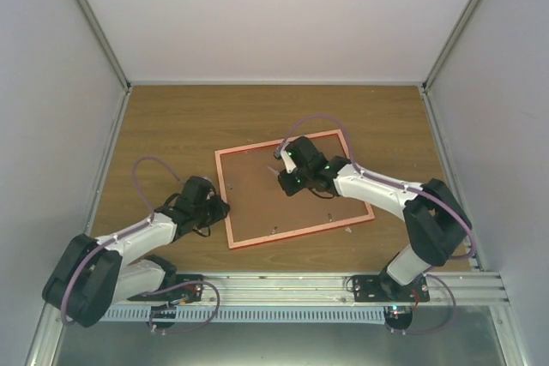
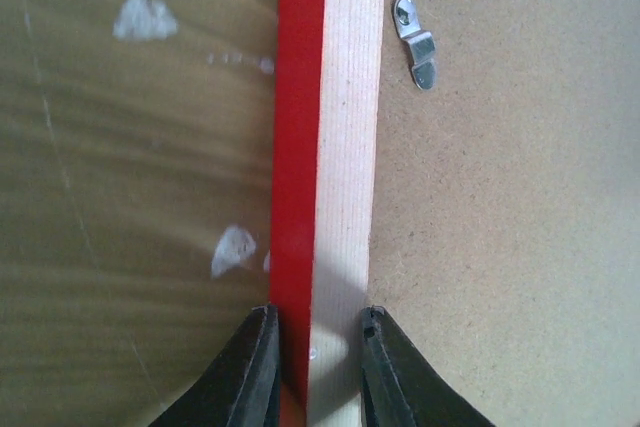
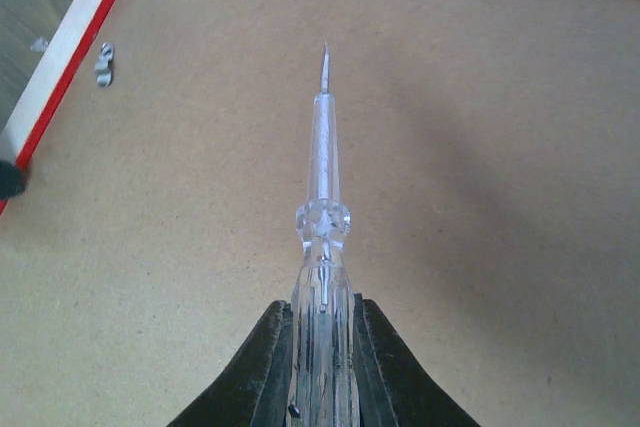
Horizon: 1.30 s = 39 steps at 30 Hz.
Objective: Take the photo out of the frame
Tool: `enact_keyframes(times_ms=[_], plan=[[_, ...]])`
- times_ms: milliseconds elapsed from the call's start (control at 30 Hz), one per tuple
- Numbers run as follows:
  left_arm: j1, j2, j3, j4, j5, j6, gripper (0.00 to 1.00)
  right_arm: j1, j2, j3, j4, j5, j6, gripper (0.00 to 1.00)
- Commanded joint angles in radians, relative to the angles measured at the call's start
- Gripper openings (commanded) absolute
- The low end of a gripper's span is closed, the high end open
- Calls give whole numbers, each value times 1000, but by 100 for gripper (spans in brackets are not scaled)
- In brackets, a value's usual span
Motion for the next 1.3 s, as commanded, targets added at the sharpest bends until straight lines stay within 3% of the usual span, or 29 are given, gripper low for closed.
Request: enact_keyframes(times_ms=[0,200,300,433,600,800,967,1133,1267], plan=[[-68,-66,-71,31,0,-262,10,-14,-47,-38,70,34,19,0],[-219,-120,-130,75,-65,-481,14,-26,-75,-76,102,27,18,1],[-270,-100,-101,24,-92,-484,18,-33,-89,-95,115,21,14,1],[-277,-98,-33,-114,-145,-401,31,-40,-107,-114,129,11,6,1],[-243,-121,86,-293,-304,-187,50,-44,-122,-132,140,5,-4,1],[-92,-7,279,-324,-395,207,75,-47,-134,-156,165,-8,-13,1],[39,185,441,-273,-292,461,79,-47,-146,-188,191,-24,-12,0],[71,366,579,-223,-251,619,82,-48,-147,-207,215,-53,-10,1],[85,441,597,-126,-203,698,83,-48,-154,-217,238,-83,-5,0]])
